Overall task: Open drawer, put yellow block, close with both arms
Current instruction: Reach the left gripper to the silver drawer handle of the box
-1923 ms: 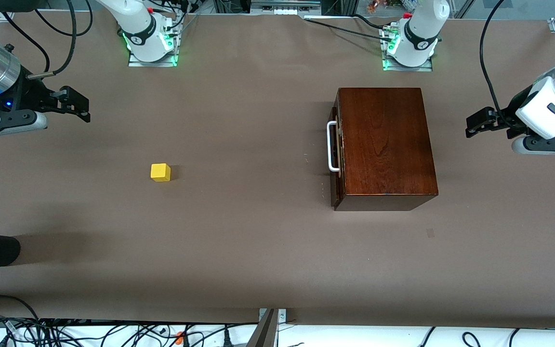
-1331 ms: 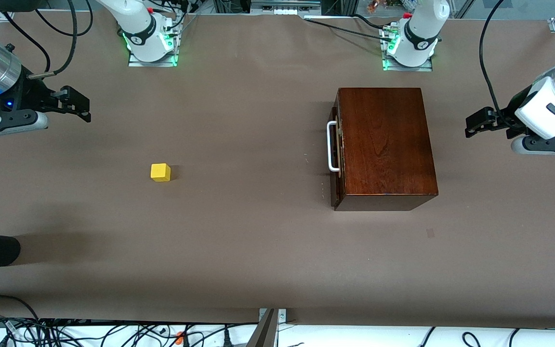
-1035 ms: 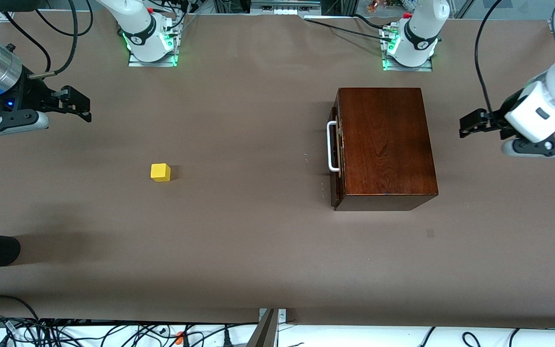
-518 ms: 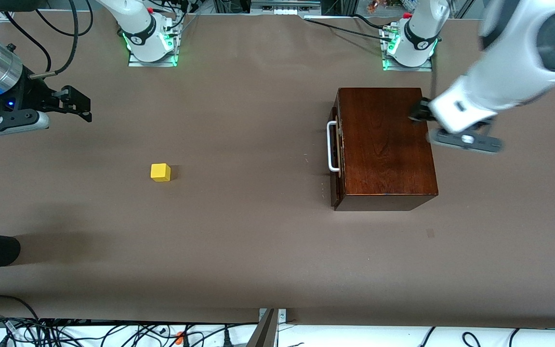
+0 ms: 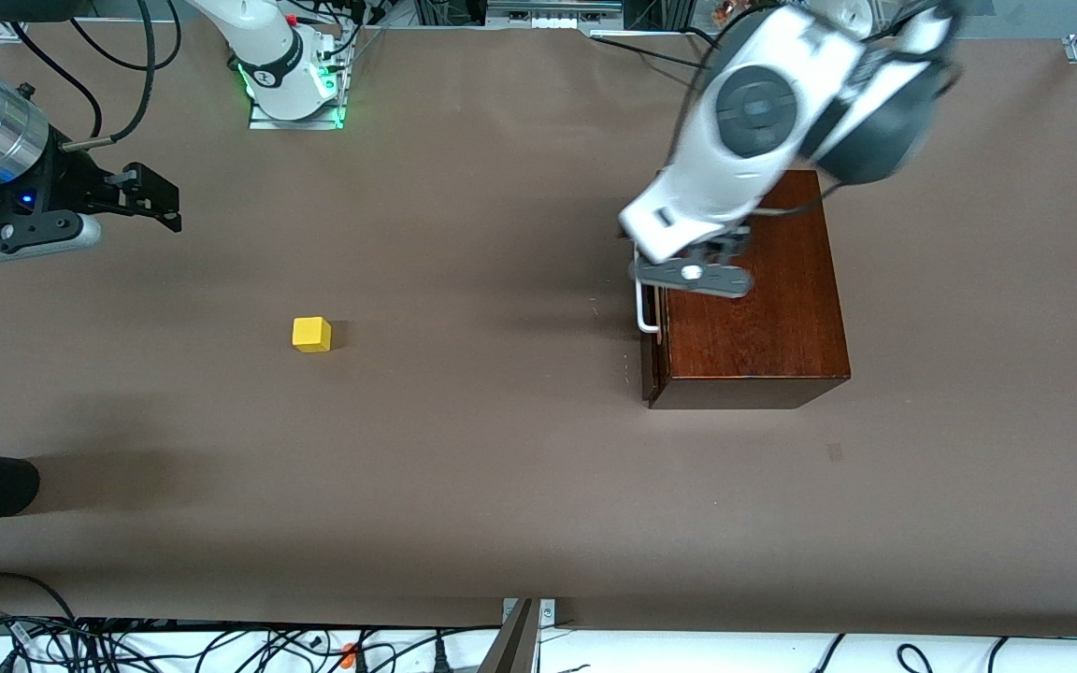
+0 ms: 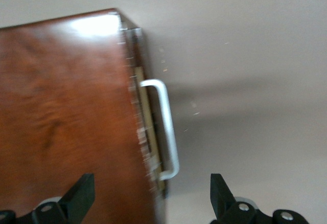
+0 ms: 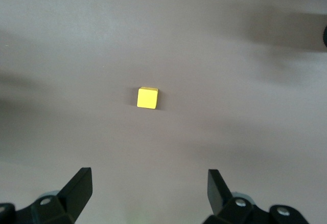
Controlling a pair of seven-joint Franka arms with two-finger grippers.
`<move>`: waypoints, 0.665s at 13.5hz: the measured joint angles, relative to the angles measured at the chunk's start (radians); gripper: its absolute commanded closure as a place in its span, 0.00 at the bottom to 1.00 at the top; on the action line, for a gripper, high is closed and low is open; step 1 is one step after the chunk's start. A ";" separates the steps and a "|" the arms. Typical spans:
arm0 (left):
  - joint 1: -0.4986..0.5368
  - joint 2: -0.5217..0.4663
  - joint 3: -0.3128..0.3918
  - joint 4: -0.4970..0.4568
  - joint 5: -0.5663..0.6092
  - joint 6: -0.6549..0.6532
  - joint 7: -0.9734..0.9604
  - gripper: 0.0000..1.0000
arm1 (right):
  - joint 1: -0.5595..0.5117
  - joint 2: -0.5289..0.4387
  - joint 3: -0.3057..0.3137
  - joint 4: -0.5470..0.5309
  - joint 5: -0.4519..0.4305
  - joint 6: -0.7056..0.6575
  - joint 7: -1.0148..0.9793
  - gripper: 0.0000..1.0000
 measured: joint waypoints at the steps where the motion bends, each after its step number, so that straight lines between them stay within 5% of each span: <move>1: -0.029 0.029 0.000 0.002 0.033 0.029 -0.036 0.00 | 0.001 0.000 0.000 0.000 0.000 0.000 0.000 0.00; 9: -0.095 0.161 0.009 -0.066 0.196 0.142 -0.177 0.00 | 0.001 0.004 -0.001 0.024 0.001 0.000 0.000 0.00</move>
